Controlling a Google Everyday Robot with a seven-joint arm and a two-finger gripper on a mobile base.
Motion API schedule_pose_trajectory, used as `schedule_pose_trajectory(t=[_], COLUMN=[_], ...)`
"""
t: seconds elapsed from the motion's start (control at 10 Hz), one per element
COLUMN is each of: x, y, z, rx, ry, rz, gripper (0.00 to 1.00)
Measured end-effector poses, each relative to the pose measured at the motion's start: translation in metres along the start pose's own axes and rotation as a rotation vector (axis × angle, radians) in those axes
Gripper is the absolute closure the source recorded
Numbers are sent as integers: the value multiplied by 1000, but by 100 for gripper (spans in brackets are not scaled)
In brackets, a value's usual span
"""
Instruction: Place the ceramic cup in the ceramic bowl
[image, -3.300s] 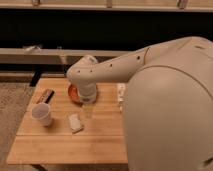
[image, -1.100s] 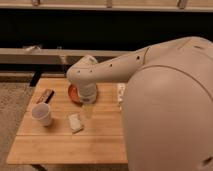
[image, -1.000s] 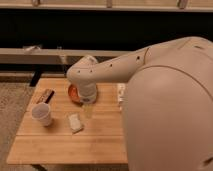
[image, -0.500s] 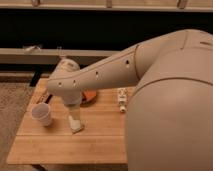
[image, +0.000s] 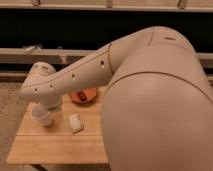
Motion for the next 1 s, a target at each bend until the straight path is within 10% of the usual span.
schedule_pose_trajectory(t=[1.0], x=[-87], y=[13], z=[46], rx=[-79], ry=[-19], rz=[-232], gripper=[26])
